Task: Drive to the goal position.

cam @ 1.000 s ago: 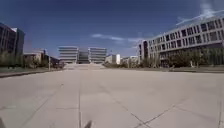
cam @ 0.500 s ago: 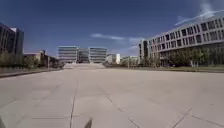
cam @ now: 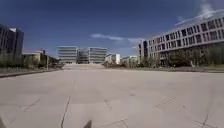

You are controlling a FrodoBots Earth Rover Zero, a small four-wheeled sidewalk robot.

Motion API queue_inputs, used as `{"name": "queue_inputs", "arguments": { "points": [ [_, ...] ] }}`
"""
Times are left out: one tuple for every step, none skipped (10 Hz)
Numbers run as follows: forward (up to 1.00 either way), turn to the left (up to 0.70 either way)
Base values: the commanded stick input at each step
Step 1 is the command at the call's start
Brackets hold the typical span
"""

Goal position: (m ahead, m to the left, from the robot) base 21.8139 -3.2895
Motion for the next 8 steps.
{"name": "queue_inputs", "arguments": {
  "points": [
    [0.60, -0.01],
    [0.60, -0.01],
    [0.60, -0.01],
    [0.60, -0.01],
    [0.60, -0.01],
    [0.60, -0.01],
    [0.60, -0.01],
    [0.60, -0.01]
  ]
}}
